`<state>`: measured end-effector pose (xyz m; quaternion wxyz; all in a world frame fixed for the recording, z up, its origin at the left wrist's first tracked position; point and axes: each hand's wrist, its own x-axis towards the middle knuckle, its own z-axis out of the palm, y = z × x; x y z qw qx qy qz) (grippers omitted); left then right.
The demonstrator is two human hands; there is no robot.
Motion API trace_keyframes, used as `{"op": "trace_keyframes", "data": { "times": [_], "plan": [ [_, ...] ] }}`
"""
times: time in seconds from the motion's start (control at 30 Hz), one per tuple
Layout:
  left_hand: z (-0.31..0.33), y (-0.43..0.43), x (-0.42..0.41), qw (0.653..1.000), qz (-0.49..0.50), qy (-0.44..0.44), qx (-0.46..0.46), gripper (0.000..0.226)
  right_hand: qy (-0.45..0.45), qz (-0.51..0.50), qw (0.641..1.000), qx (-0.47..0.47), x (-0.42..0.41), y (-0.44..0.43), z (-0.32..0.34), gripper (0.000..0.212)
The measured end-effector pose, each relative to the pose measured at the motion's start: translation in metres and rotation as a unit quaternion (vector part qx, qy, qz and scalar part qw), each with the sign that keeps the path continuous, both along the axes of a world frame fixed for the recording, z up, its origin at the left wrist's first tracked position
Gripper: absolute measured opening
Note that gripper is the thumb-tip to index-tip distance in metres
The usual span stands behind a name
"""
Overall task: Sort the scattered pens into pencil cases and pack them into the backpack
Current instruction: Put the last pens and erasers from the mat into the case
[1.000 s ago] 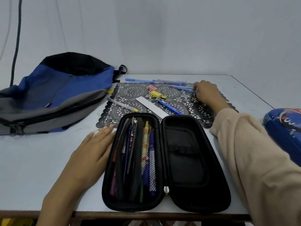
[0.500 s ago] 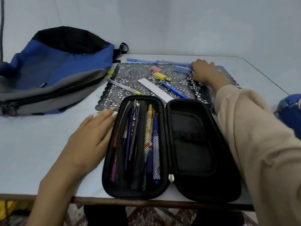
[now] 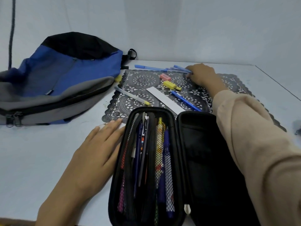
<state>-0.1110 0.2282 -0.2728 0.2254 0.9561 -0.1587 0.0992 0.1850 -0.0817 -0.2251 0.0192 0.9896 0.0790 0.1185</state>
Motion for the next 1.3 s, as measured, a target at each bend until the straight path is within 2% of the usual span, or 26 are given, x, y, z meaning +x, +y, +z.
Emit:
{"op": "trace_keyframes", "data": {
  "times": [0.17,0.27,0.43,0.63,0.83,0.97,1.13,1.23,1.3],
  "plan": [
    [0.000,0.000,-0.001,1.000,-0.001,-0.004,0.001,0.046,-0.021,-0.009,1.000,0.011,-0.001,-0.002,-0.001,0.030],
    [0.000,-0.001,-0.002,1.000,0.000,-0.003,0.001,0.044,-0.008,-0.001,1.000,0.027,-0.002,-0.003,-0.001,0.026],
    [0.002,-0.003,-0.003,1.000,0.005,-0.007,0.002,0.042,0.033,0.011,0.999,0.020,-0.003,0.001,0.002,0.031],
    [0.002,-0.003,-0.003,1.000,0.000,-0.013,0.004,0.044,-0.011,-0.021,0.999,0.027,-0.005,-0.004,0.001,0.030],
    [0.002,-0.003,-0.003,1.000,0.005,-0.009,0.015,0.055,0.067,-0.053,0.995,0.054,-0.002,-0.002,0.001,0.044],
    [0.003,-0.004,-0.003,1.000,0.008,-0.004,0.013,0.050,0.106,-0.073,0.986,0.102,0.004,-0.003,0.008,0.034],
    [0.003,-0.005,-0.003,1.000,0.011,0.006,0.013,0.048,0.048,-0.067,0.995,0.057,0.005,-0.007,-0.002,0.027],
    [0.004,-0.005,-0.003,1.000,0.014,0.016,0.017,0.053,-0.013,-0.064,0.998,-0.001,0.002,-0.011,-0.005,0.034],
    [0.005,-0.005,-0.004,0.999,0.018,0.022,0.022,0.053,-0.017,-0.068,0.997,-0.017,0.000,-0.010,-0.004,0.039]
  ]
}}
